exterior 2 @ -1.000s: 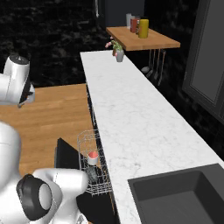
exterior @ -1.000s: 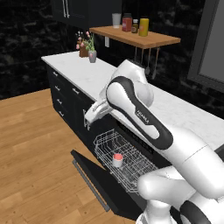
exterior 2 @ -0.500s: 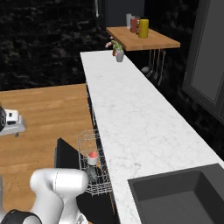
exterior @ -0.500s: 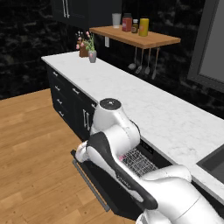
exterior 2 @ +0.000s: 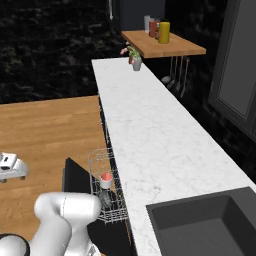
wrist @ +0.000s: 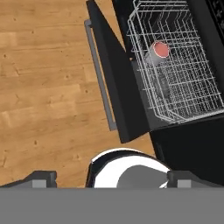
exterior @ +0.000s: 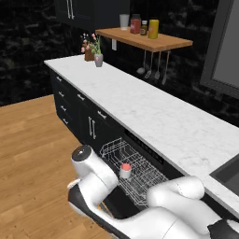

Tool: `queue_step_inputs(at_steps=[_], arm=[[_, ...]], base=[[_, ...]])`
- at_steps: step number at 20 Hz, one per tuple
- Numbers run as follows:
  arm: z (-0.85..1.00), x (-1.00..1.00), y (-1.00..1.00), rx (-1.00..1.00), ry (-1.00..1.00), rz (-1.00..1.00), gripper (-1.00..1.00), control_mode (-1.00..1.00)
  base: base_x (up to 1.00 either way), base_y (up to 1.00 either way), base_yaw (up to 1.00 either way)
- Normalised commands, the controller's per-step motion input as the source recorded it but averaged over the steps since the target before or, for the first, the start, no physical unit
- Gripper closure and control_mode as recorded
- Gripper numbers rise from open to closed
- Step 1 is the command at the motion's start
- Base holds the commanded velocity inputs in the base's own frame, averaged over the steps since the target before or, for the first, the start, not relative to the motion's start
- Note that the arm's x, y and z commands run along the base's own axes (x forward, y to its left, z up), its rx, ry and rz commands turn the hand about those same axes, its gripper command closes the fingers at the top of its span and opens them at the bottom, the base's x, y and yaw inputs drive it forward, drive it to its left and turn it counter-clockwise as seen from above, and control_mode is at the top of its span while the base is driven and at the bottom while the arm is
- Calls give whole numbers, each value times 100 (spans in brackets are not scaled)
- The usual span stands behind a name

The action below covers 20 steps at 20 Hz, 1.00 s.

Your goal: Pick up the cup and bowl from the counter, place them in the dishwasher, and close the dishwasher door.

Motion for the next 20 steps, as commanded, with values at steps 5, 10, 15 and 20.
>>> queue_step_inputs(at_steps=[5, 10, 15, 20], arm=[[-89, 42, 20, -33, 2, -19, -100, -100], [-61, 70, 15, -22, 7, -5, -100, -100], [-61, 53, 31, -17, 0, -8, -100, -100], [-62, 31, 25, -15, 0, -7, -100, -100]], base=[[0, 0, 0], [0, 0, 0], [0, 0, 0], [0, 0, 0]])
